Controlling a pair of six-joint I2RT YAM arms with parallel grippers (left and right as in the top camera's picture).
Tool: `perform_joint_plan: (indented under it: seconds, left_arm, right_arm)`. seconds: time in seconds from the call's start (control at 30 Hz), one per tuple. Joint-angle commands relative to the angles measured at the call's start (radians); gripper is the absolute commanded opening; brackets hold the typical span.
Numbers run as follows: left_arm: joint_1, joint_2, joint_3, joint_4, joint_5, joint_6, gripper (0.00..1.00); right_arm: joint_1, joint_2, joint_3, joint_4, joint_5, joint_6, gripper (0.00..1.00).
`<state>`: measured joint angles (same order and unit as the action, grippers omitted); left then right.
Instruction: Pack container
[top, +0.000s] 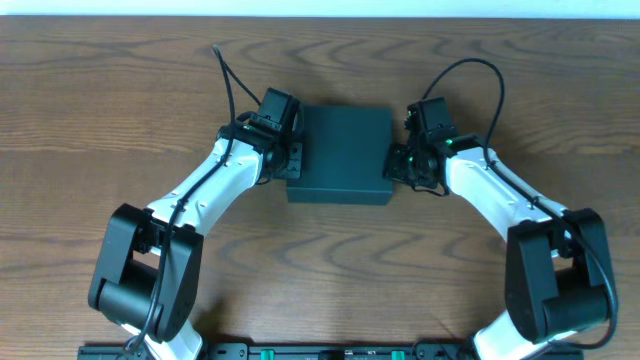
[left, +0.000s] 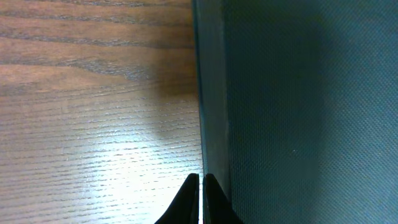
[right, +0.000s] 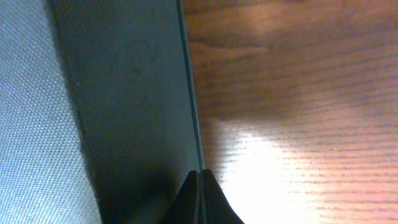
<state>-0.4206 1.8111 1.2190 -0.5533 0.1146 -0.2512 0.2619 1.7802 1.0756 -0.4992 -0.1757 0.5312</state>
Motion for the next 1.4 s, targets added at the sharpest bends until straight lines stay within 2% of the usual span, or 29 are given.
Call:
perform_joint_plan:
  seconds: [0.0, 0.13, 0.33, 0.5, 0.8, 0.9, 1.03, 1.37]
  left_arm:
    - [-0.038, 0.016, -0.005, 0.003, 0.141, -0.008, 0.06]
    - [-0.037, 0.016, -0.005, 0.001, 0.135, -0.007, 0.06]
    - [-0.013, 0.016, 0.003, -0.001, 0.009, -0.005, 0.06]
    - [0.035, 0.014, 0.023, -0.001, 0.016, 0.004, 0.06]
    - [0.054, 0.014, 0.036, -0.001, -0.001, 0.043, 0.06]
    - [0.055, 0.012, 0.065, -0.008, -0.080, 0.069, 0.06]
    - [0.069, 0.007, 0.194, -0.083, -0.191, 0.134, 0.06]
    - [0.155, 0.006, 0.735, -0.476, -0.192, 0.298, 0.06]
  right_arm:
    - [0.016, -0.001, 0.005, 0.041, -0.085, 0.068, 0.02]
    - [0.016, -0.001, 0.005, 0.040, -0.087, 0.074, 0.02]
    - [0.016, -0.001, 0.005, 0.037, -0.088, 0.074, 0.02]
    - [0.016, -0.001, 0.005, 0.021, -0.115, 0.074, 0.02]
    - [-0.010, -0.002, 0.042, 0.004, 0.034, 0.049, 0.02]
    - [-0.047, -0.002, 0.127, -0.081, 0.116, -0.007, 0.02]
    - [-0.093, -0.002, 0.294, -0.237, 0.218, -0.081, 0.02]
    - [-0.118, -0.003, 0.686, -0.618, 0.224, -0.185, 0.01]
